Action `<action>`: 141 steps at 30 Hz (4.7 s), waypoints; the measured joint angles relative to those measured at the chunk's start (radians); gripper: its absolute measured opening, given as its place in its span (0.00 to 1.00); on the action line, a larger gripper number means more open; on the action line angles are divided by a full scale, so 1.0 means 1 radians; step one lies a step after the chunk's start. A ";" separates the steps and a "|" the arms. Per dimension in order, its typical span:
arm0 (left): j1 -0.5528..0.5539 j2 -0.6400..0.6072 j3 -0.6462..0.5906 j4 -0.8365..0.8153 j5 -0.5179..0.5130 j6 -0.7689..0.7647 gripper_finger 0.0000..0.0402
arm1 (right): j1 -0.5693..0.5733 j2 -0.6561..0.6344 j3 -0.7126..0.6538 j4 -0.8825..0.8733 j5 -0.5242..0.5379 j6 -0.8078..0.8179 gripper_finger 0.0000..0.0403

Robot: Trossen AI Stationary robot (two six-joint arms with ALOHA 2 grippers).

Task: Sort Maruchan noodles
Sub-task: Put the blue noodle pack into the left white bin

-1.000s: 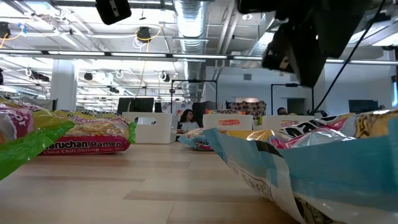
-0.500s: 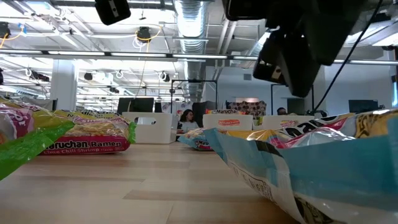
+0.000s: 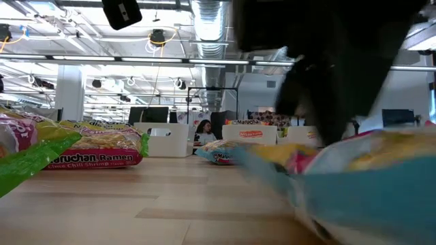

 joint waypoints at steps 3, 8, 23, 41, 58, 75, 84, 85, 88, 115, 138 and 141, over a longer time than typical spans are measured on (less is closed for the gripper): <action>0.000 0.000 0.000 -0.005 -0.011 0.001 0.26 | -0.002 0.015 0.000 0.007 -0.034 0.014 0.45; 0.000 0.000 0.000 -0.027 -0.024 0.003 0.26 | -0.001 0.036 0.001 -0.003 -0.039 0.053 0.45; 0.000 0.000 0.000 -0.027 -0.025 0.035 0.26 | -0.006 0.024 0.045 -0.060 -0.041 0.075 0.45; 0.000 0.000 0.000 -0.044 -0.025 0.051 0.26 | 0.011 0.083 0.047 -0.065 -0.064 0.117 0.42; 0.000 0.000 0.000 -0.043 -0.081 0.072 0.26 | -0.040 0.073 0.046 -0.088 -0.060 0.093 0.01; 0.000 0.000 -0.001 -0.061 -0.273 -0.035 0.29 | -0.248 -0.192 0.046 -0.289 0.180 -0.151 0.00; 0.038 0.016 -0.011 -0.030 -0.426 -0.182 0.41 | -0.326 -0.269 0.090 -0.294 0.249 -0.303 0.00; 0.049 0.016 -0.012 -0.018 -0.435 -0.205 0.42 | -0.337 -0.274 0.103 -0.293 0.266 -0.322 0.00; 0.083 0.033 -0.010 0.068 -0.436 -0.266 0.43 | -0.375 -0.279 0.155 -0.296 0.302 -0.368 0.00; 0.210 0.253 -0.009 0.483 -0.332 -0.409 0.43 | -0.531 -0.279 0.267 -0.335 0.405 -0.505 0.00; 0.217 0.378 -0.010 0.525 -0.200 -0.355 0.43 | -0.539 -0.278 0.274 -0.317 0.404 -0.508 0.00; 0.217 0.378 -0.010 0.543 -0.177 -0.346 0.43 | -0.539 -0.279 0.274 -0.308 0.404 -0.510 0.00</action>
